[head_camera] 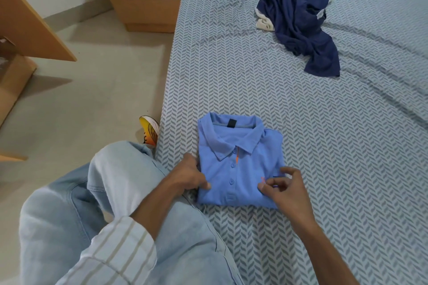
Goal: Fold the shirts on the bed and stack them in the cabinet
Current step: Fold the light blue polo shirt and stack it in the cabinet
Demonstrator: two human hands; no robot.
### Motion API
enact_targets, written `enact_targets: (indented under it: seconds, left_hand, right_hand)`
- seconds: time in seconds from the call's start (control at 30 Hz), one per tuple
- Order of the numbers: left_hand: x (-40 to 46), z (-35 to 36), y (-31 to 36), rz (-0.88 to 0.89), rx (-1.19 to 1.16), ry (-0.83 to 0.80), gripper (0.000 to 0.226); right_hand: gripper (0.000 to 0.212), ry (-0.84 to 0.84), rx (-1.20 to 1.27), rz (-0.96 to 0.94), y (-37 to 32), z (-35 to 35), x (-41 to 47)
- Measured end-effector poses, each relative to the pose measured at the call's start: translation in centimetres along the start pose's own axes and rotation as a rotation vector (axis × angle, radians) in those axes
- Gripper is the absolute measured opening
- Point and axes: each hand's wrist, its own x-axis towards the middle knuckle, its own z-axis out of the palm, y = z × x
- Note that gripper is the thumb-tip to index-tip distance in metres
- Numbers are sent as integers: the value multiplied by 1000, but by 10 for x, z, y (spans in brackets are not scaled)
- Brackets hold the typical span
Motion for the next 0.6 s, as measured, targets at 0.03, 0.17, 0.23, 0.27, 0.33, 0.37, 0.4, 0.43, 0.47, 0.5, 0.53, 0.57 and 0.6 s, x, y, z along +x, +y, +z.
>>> enact_targets:
  seconds: [0.03,0.17,0.23,0.27,0.33,0.37,0.4,0.43,0.47,0.5,0.53,0.57,0.6]
  left_hand:
    - [0,-2,0,-18,-9,-10,81]
    - [-1,-4,0,-19,106,-68,52]
    - [-4,0,0,-28,196,-57,56]
    - [-5,1,0,-28,229,-50,58]
    - [-5,3,0,-8,224,-31,49]
    - [-6,3,1,14,170,-3,38]
    - [-6,3,2,41,98,60,29]
    - [-5,2,3,61,3,155,23]
    - [-3,0,5,75,-101,256,18]
    - [1,-3,7,80,-201,327,15]
    - [4,-5,9,87,-279,364,18]
    - [8,-9,12,95,-343,366,26]
    - [13,-12,14,113,-382,347,39]
  right_hand:
    - [53,-27,24,9,4,-1,-2]
    - [35,-27,24,10,23,-11,-6]
    - [33,-15,-43,17,35,-12,-9]
    - [33,-19,-59,28,38,-12,-10]
    - [31,-11,-52,40,34,-13,-8]
    - [26,36,-45,29,30,-14,-5]
    - [20,112,-39,11,23,-16,0]
    - [15,199,-21,-7,14,-18,5]
    - [13,275,5,-26,5,-21,12]
    - [14,322,18,-42,-6,-22,20]
    - [20,330,4,-48,-15,-23,28]
    - [27,300,-35,-38,-24,-23,37]
    - [30,233,-79,-23,-31,-21,46]
